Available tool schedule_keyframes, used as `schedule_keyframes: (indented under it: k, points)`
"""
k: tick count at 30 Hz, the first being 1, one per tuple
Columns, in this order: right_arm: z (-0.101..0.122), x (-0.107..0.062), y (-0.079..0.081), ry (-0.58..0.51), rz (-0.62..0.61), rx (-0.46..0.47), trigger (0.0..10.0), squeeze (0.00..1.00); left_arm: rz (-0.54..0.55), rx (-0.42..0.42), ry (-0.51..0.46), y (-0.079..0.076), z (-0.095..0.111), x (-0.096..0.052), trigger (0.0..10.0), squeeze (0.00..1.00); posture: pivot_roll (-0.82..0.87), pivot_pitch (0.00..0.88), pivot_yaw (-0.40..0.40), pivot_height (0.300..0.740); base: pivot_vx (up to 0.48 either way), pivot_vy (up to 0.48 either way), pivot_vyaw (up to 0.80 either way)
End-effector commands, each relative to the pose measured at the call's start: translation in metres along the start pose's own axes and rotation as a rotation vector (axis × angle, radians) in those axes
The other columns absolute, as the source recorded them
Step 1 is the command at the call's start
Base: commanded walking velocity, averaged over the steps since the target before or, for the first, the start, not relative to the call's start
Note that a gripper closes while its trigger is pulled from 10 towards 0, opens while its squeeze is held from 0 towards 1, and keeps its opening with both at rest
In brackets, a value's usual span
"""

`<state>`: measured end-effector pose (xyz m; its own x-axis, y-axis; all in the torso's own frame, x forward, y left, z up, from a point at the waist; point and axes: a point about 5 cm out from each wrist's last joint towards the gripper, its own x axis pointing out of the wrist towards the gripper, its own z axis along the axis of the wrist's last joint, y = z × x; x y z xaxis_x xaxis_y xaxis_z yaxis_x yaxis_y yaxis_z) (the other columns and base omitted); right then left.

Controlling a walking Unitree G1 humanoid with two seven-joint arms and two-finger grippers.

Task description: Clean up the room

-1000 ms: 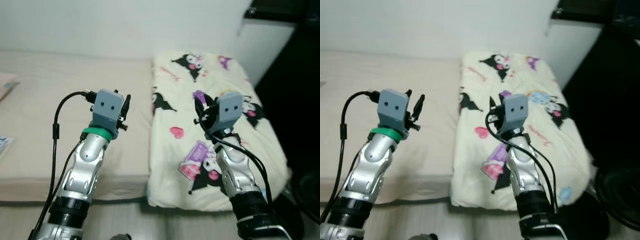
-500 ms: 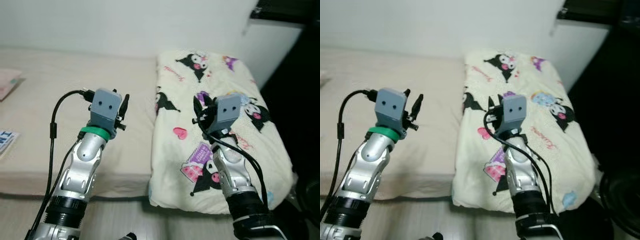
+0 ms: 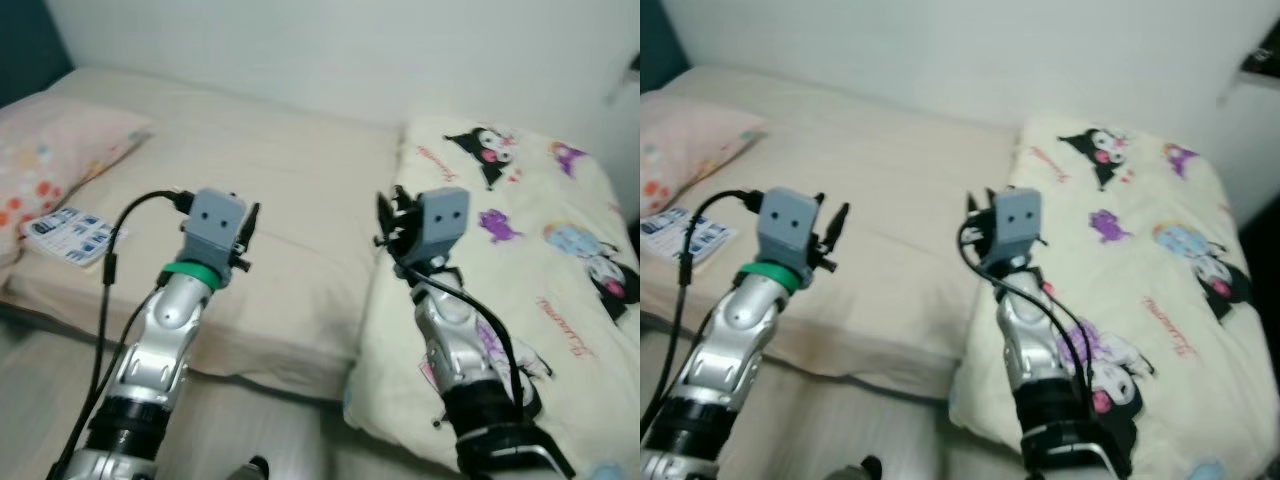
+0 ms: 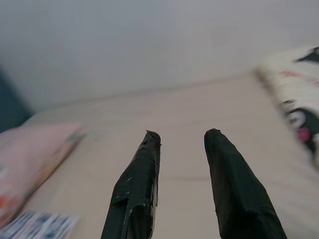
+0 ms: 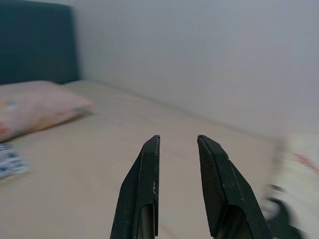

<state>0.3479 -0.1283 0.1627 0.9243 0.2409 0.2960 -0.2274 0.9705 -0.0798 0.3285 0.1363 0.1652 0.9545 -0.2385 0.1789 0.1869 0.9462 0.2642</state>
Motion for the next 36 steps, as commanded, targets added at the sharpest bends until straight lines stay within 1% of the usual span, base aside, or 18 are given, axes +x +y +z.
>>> schedule_keyframes:
  k: [1, 16, 26, 28, 33, 36]
  points:
    - [-0.0044, -0.0036, -0.0016, 0.017, -0.002, -0.003, 10.0, 0.00, -0.015, -0.006, 0.022, -0.0044, -0.0045, -0.0015, 10.0, 0.00, 0.06, 0.017, 0.010, 0.740, 0.000, 0.000, 0.78]
    - [-0.0051, -0.0032, 0.0014, 0.013, 0.010, 0.001, 10.0, 0.00, -0.020, 0.017, 0.038, -0.0043, -0.0091, -0.0033, 10.0, 0.00, 0.06, 0.010, 0.020, 0.740, 0.000, 0.000, 0.78]
    - [-0.0054, -0.0031, 0.0000, 0.013, 0.007, 0.003, 10.0, 0.00, -0.025, 0.016, 0.047, -0.0060, -0.0111, -0.0039, 10.0, 0.00, 0.07, 0.005, 0.023, 0.740, 0.000, 0.000, 0.78]
    - [-0.0052, -0.0030, 0.0000, 0.010, 0.004, 0.010, 10.0, 0.00, -0.020, 0.004, 0.047, -0.0057, -0.0105, -0.0032, 10.0, 0.00, 0.07, 0.003, 0.023, 0.740, 0.000, 0.000, 0.78]
    - [-0.0051, -0.0027, 0.0017, 0.008, -0.009, 0.029, 10.0, 0.00, -0.015, -0.008, 0.044, -0.0048, -0.0089, -0.0021, 10.0, 0.00, 0.07, 0.003, 0.024, 0.740, 0.000, 0.000, 0.00]
    - [-0.0054, -0.0029, 0.0024, 0.004, -0.007, 0.037, 10.0, 0.00, -0.012, -0.012, 0.043, -0.0041, -0.0086, -0.0022, 10.0, 0.00, 0.07, 0.003, 0.024, 0.740, -0.262, 0.000, 0.00]
